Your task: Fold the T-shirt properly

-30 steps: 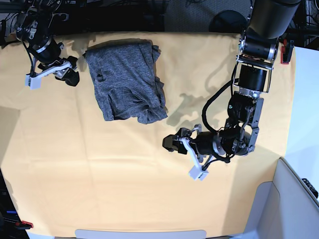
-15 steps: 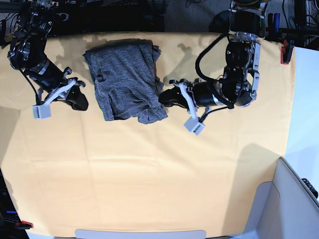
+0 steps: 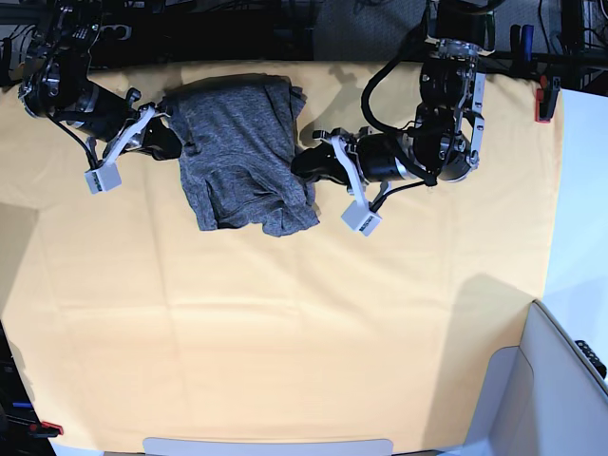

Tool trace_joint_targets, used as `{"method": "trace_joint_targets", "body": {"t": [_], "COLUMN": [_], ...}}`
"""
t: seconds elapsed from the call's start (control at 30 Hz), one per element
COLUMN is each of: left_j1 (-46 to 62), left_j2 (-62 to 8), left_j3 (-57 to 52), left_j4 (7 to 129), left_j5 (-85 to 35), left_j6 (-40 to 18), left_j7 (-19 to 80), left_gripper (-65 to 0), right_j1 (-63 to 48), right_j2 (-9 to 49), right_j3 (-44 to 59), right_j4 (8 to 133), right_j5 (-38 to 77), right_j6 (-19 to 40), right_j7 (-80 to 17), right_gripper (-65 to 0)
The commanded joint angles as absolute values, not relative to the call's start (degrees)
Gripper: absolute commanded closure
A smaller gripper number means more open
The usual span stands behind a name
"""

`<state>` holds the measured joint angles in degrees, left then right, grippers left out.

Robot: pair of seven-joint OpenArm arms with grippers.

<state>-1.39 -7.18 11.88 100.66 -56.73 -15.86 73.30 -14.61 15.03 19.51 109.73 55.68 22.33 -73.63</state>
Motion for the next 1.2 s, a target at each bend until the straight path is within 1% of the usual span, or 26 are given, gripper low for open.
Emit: {"method": "trace_joint_targets", "body": {"t": [0.0,0.07,0.17,0.23,0.3,0.33,0.4,0.5,0.6,0.7,0.77,0.83,0.93,1.0,1.03,1.1,1.17], "left_j1": [-1.6,-0.9,0.0,0.7,1.3,1.7,3.7,9.6,17.3,26.9,33.4,38.0,45.0,48.2,48.8,48.9,48.1], "left_j2": [-7.3,-7.3,-7.4,-7.5,-9.2,-9.9,-12.1,-18.1,-24.0,-26.7,-26.5,-25.2,-20.2,-15.8,-14.8,-14.5,-14.4], "left_j3": [11.7,11.7,11.7,11.5,11.3,11.2,11.2,11.1,10.2,6.5,1.8,-2.7,-12.1,-16.6,-17.5,-15.9,-13.8], "left_j4": [101.6,101.6,101.6,101.7,101.9,102.8,106.1,112.6,115.6,115.7,115.7,115.7,114.6,112.7,110.6,105.1,97.9], "left_j5": [-57.9,-57.9,-57.9,-57.9,-57.9,-57.9,-57.8,-57.7,-57.7,-57.7,-57.6,-57.6,-56.8,-53.3,-51.4,-49.8,-49.5], "left_j6": [-16.0,-16.1,-16.1,-16.1,-16.1,-16.1,-16.0,-15.3,-11.5,-9.9,-9.8,-9.8,-9.8,-9.8,-9.7,-8.9,-6.3], "left_j7": [72.7,72.7,72.7,72.7,72.5,72.3,69.8,62.5,54.0,44.7,40.4,39.3,39.4,39.4,39.4,39.3,38.7], "left_gripper": [-0.4,-0.4,-0.4,-0.4,-0.3,0.0,0.0,0.0,0.0,0.0,0.0,0.0,0.0,0.0,0.0,0.0,0.0], "right_j1": [-13.3,-11.9,-10.4,-9.0,-8.6,-9.1,-10.2,-13.6,-18.9,-24.6,-28.8,-32.7,-38.5,-40.7,-41.1,-41.2,-40.2], "right_j2": [15.5,15.3,15.2,15.1,15.0,14.9,15.3,15.0,14.9,14.9,14.9,14.9,13.0,10.6,8.8,4.7,1.4], "right_j3": [19.7,19.7,19.6,19.8,21.2,22.6,24.8,30.7,35.4,39.7,42.0,42.7,42.9,43.0,42.9,42.9,42.7], "right_j4": [109.7,108.3,108.4,109.9,113.1,115.1,117.0,117.6,117.6,117.6,117.5,117.4,117.2,117.1,116.4,113.1,108.2], "right_j5": [54.9,50.7,45.1,42.8,41.4,40.7,40.9,44.1,48.5,49.6,48.7,47.0,42.9,37.5,34.1,27.1,20.5], "right_j6": [22.4,20.8,13.3,7.0,2.6,1.4,1.1,1.2,1.2,1.2,1.2,1.1,0.6,0.5,0.5,0.5,0.5], "right_j7": [-72.7,-72.7,-72.6,-72.5,-71.8,-70.4,-69.1,-68.9,-68.8,-68.8,-68.8,-68.8,-68.8,-68.8,-68.8,-68.8,-68.8], "right_gripper": [0.0,0.0,0.0,0.0,0.0,0.0,0.0,0.0,0.0,0.0,0.0,0.0,0.0,0.0,0.0,0.0,0.0]}}
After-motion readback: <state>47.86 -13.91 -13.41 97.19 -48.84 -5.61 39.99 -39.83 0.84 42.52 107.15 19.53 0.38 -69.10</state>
